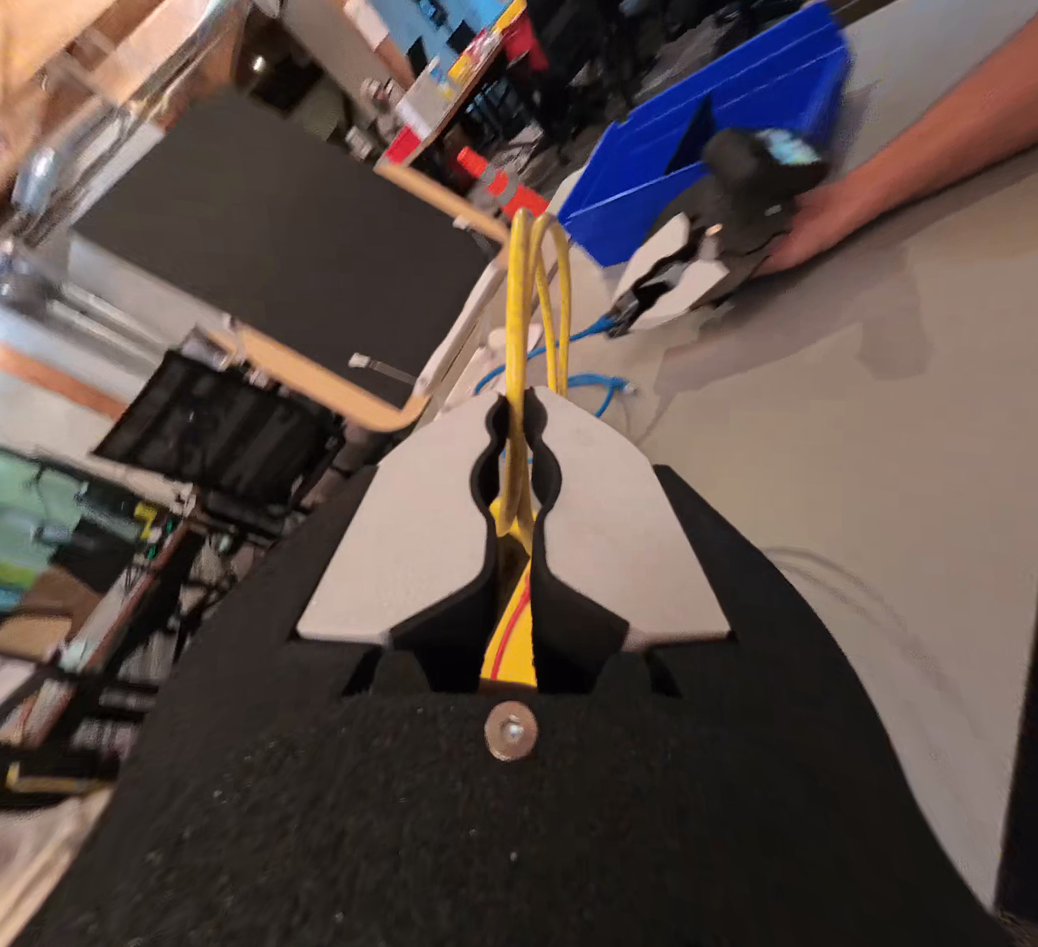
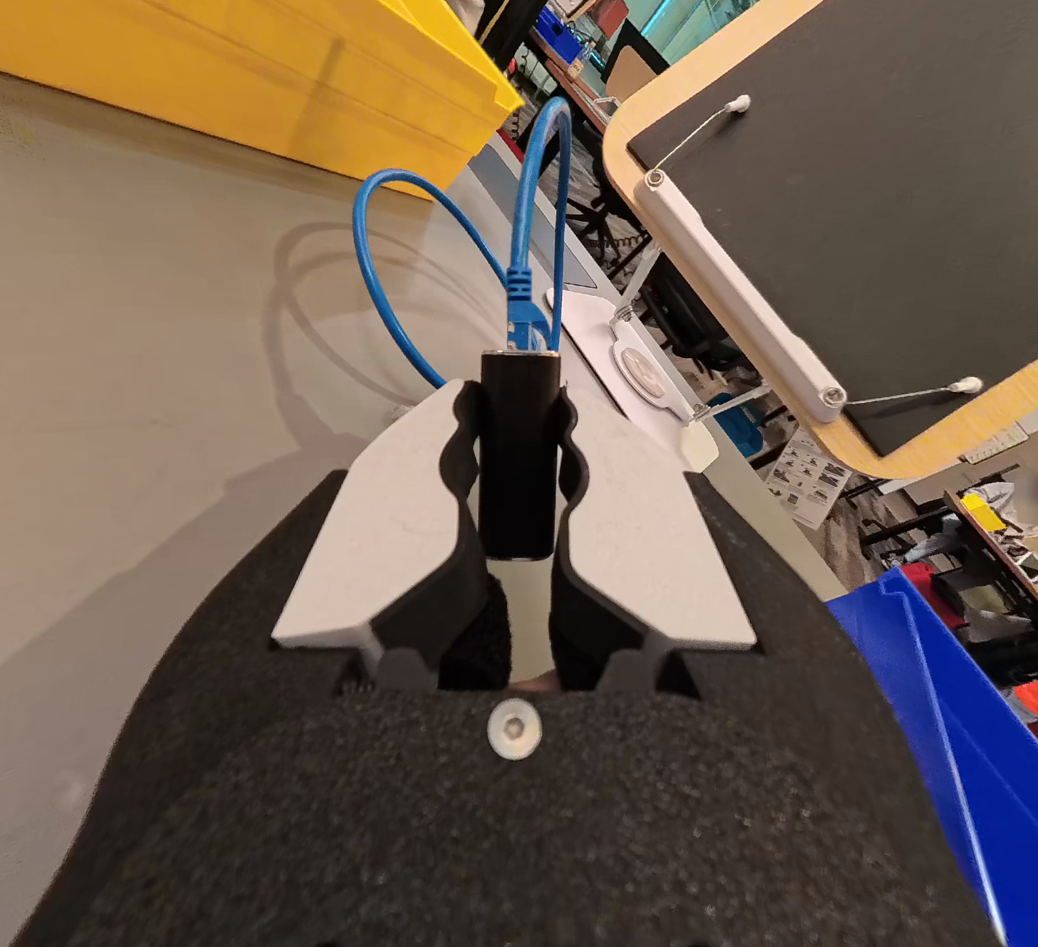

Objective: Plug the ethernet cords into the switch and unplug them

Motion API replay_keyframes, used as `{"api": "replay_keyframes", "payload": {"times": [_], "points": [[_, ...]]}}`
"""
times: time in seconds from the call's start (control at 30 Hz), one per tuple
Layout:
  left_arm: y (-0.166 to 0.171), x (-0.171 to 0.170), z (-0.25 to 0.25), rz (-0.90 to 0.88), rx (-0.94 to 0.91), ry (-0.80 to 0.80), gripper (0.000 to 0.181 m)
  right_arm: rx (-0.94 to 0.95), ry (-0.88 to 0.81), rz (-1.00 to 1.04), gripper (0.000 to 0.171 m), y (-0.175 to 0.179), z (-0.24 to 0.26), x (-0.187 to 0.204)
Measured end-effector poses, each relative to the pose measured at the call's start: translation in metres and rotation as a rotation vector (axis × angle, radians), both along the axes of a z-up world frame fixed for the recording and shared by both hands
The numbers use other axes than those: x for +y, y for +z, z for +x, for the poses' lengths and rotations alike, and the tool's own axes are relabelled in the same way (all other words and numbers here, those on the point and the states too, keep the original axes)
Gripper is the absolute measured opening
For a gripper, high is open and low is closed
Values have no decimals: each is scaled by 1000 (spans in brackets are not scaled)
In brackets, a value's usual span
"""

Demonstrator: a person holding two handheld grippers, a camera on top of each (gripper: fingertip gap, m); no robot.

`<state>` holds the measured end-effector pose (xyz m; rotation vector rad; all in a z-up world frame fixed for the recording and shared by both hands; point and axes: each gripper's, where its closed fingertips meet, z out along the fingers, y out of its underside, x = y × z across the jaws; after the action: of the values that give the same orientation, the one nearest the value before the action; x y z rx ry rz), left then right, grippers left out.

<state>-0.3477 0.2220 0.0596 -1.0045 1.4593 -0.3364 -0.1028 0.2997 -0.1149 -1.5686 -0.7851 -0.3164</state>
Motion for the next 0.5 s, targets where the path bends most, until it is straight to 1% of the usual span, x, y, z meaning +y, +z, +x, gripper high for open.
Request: {"api": "replay_keyframes", "payload": {"times": [0.03, 0.1, 0.17, 0.27, 0.4, 0.47, 0.5], "points": [[-5, -17, 13, 18, 17, -37, 5, 11, 0, 2, 25, 1, 1, 0], [-32, -36, 33, 47, 87, -68, 5, 35, -3, -1, 25, 3, 5, -2], [-75, -49, 49, 43, 170, -97, 5, 87, 14, -12, 25, 5, 7, -5], [-142, -73, 67, -39, 241, -178, 5, 110, 88, 9, 25, 10, 0, -11], [-203, -92, 71, -115, 356, -194, 7, 23, 159, 59, 26, 11, -12, -18], [-223, -93, 64, -191, 432, -160, 10, 8, 230, 95, 25, 14, -23, -24], [-230, -94, 59, -243, 457, -144, 12, -10, 237, 111, 25, 14, -25, -26]]}}
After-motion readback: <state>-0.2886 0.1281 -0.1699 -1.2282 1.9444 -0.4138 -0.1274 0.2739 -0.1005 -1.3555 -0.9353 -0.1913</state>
